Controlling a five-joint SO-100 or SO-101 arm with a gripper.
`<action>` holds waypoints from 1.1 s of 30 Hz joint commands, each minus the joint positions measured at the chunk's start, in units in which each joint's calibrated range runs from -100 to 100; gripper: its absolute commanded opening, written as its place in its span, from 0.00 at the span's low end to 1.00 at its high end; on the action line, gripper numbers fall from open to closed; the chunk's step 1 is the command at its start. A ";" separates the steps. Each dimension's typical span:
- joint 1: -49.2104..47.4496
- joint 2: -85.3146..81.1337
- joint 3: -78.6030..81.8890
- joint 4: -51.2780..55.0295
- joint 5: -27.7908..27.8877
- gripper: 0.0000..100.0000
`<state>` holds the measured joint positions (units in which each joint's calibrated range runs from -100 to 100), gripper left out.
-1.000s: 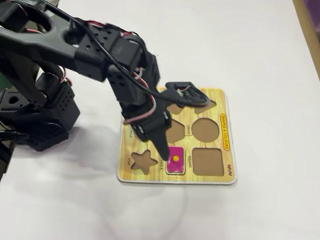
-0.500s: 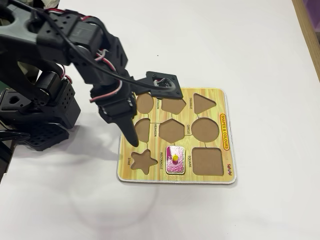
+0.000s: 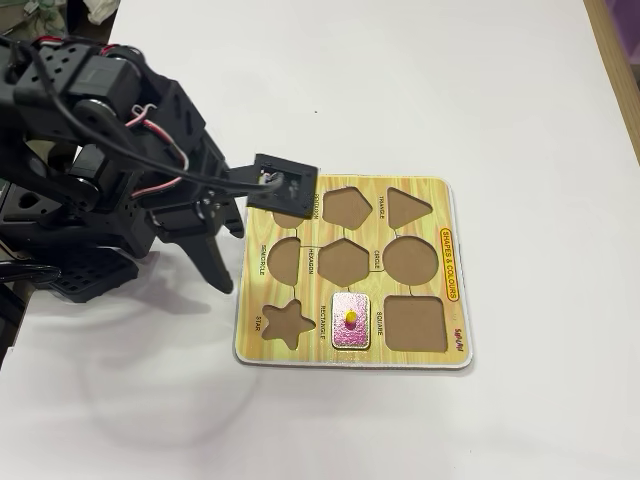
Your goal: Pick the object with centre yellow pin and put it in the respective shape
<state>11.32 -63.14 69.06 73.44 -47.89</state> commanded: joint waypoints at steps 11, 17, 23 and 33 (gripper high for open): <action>-6.34 -20.12 4.95 -0.66 -6.45 0.26; -6.14 -27.32 9.89 -0.58 -6.45 0.26; -6.34 -35.18 19.42 -0.58 -6.45 0.26; -6.24 -35.43 29.59 0.38 -6.45 0.26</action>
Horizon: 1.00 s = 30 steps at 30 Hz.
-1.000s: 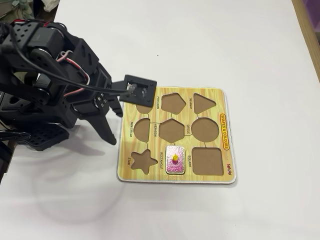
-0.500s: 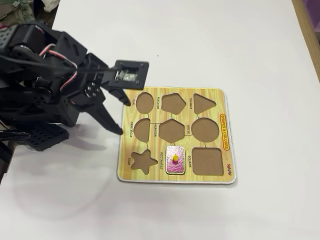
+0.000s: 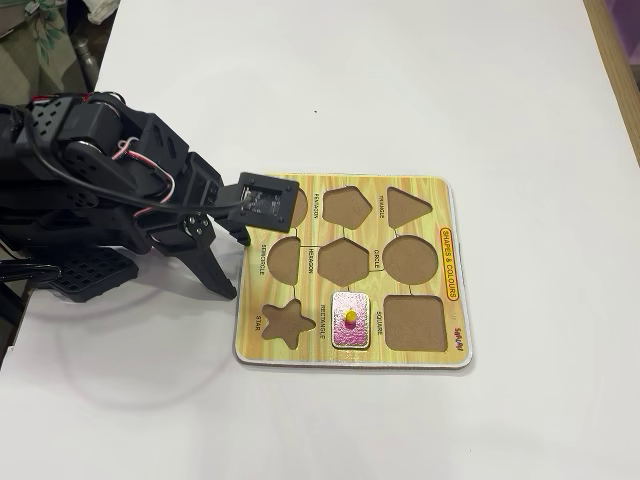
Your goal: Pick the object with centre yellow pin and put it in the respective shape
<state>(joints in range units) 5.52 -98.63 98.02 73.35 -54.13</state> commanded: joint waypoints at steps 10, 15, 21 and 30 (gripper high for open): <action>-0.34 0.13 0.63 2.19 0.16 0.26; -0.25 0.13 0.63 2.28 0.42 0.26; -0.54 0.13 0.63 2.28 0.47 0.26; -0.44 0.13 0.63 2.28 0.47 0.26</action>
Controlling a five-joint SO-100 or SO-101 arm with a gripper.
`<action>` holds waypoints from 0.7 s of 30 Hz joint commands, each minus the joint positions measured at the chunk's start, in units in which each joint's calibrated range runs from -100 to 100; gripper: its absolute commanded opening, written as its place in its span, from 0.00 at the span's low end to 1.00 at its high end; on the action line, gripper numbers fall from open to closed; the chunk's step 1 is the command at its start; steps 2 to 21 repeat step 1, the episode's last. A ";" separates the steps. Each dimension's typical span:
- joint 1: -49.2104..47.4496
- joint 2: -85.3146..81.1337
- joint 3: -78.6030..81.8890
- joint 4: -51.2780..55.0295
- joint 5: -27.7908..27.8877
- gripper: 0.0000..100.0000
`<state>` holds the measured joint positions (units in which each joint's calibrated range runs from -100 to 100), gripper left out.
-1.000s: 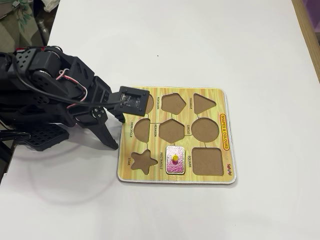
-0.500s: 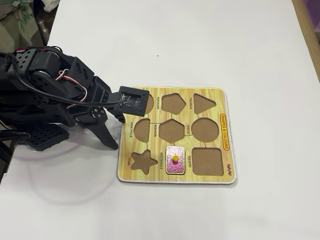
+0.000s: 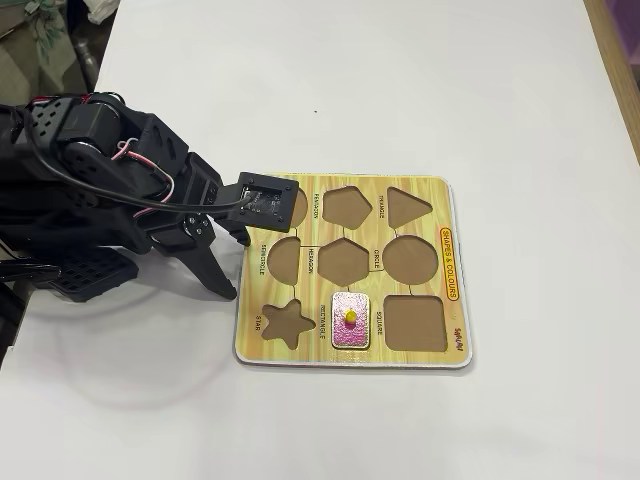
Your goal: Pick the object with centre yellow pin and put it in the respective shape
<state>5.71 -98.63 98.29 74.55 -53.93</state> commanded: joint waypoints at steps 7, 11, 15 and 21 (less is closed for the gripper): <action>-0.63 0.13 0.36 1.08 0.21 0.26; -0.63 0.13 0.36 1.08 0.21 0.26; -0.63 0.13 0.36 1.08 0.21 0.26; -0.63 0.13 0.36 1.08 0.21 0.26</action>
